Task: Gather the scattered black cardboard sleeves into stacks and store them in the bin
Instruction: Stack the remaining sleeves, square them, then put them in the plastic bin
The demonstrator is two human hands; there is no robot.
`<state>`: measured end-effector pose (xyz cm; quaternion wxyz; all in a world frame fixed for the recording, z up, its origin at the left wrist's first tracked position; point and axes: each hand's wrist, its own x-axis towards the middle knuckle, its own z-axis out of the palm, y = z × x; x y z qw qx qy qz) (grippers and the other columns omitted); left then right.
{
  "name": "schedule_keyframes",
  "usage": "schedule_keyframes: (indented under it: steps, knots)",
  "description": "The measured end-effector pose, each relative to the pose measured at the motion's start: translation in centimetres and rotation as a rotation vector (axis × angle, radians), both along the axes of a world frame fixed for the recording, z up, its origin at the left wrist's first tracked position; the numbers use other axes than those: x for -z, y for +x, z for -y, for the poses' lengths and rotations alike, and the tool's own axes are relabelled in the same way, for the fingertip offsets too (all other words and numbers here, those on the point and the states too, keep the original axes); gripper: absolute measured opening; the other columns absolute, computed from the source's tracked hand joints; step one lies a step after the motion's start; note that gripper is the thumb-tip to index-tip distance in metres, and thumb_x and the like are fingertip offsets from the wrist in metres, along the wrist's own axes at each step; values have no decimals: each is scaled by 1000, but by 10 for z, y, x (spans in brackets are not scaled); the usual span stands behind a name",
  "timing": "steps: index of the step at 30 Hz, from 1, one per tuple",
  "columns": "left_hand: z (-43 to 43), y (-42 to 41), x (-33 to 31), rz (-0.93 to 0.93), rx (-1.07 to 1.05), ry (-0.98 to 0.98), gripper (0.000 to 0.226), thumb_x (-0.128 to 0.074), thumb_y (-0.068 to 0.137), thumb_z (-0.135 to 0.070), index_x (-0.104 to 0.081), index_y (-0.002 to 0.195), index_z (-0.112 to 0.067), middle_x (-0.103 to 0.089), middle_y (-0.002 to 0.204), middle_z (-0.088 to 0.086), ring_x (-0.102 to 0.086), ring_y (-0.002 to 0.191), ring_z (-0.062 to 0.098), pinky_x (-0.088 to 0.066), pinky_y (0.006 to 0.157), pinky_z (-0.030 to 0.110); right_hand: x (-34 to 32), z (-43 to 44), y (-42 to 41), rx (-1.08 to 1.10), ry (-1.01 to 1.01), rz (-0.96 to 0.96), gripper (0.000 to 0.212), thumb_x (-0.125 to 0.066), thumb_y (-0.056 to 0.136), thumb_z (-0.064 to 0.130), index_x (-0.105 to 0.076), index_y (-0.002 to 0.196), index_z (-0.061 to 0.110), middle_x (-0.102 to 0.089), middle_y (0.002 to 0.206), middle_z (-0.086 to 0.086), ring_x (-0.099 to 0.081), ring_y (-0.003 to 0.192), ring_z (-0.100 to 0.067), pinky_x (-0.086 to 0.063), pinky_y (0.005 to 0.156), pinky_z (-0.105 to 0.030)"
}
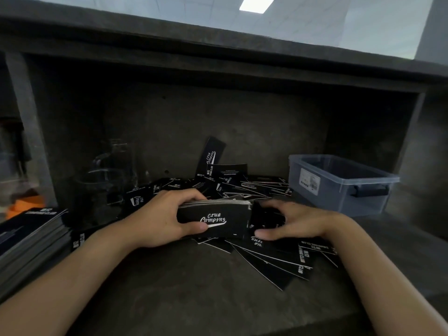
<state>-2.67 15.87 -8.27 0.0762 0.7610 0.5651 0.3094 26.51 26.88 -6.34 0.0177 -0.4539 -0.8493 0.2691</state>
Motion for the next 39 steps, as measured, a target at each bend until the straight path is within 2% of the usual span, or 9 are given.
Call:
schedule_keyframes:
  steps: [4,11,16,20,23,28,33,36,39]
  knots:
    - [-1,-6,1,3,-37,0,35,-83,82,-38,-65,112,-39,-72,102,-26,-67,95,-8,-51,85,19,-2,1,7,-17,-15,-2,112,-87,61,64,-30,155,43,-34,158,14,-29,149,-14,-28,121,-36]
    - [-3,-8,2,13,-51,-8,37,-83,81,-39,-65,113,-38,-72,101,-27,-67,94,-9,-51,84,17,3,-16,8,242,91,-200,101,-95,65,34,-42,150,24,-60,134,0,-57,124,-20,-42,113,-39]
    - [-4,-13,1,196,-5,-66,34,-84,80,-29,-70,111,-31,-75,102,-14,-71,95,3,-55,85,25,3,-25,13,475,173,-761,34,-86,80,13,-71,110,15,-77,92,-2,-68,101,-13,-47,101,-32]
    - [0,-12,-6,376,61,-42,37,-82,74,-26,-72,110,-22,-76,104,-4,-72,93,9,-52,76,15,4,-24,2,505,189,-1183,27,-84,81,13,-73,106,10,-77,89,-4,-71,87,-14,-55,85,-27]
    - [3,-10,-9,429,90,-54,41,-82,72,-25,-74,111,-21,-72,116,-4,-70,103,12,-54,86,20,7,-20,-13,492,252,-1221,15,-84,82,12,-74,91,17,-75,83,2,-69,75,-5,-51,68,-12]
    - [7,-14,-15,520,58,-72,41,-81,73,-24,-75,113,-22,-69,124,-8,-67,112,11,-52,101,33,2,-23,-2,660,345,-1360,15,-81,85,12,-70,87,21,-73,86,3,-68,81,-9,-50,68,-9]
    - [0,-2,-5,453,75,-65,37,-82,71,-27,-78,107,-23,-48,147,-24,-49,129,-11,-38,111,22,14,-4,-39,220,121,-1215,14,-76,85,0,-68,86,11,-72,81,0,-67,76,-7,-55,75,-19]
    - [-2,1,2,455,105,-153,35,-82,74,-27,-77,108,-22,-65,135,-14,-62,122,2,-45,109,29,23,4,-58,37,-9,-1121,7,-65,97,10,-67,92,15,-70,85,5,-65,84,-8,-53,81,-24]
    - [-2,1,2,446,113,-139,40,-82,76,-20,-68,114,-20,-77,108,2,-72,103,16,-54,93,29,15,11,-47,87,-160,-1117,36,-39,108,37,-67,102,14,-72,96,0,-68,97,-17,-54,90,-32]
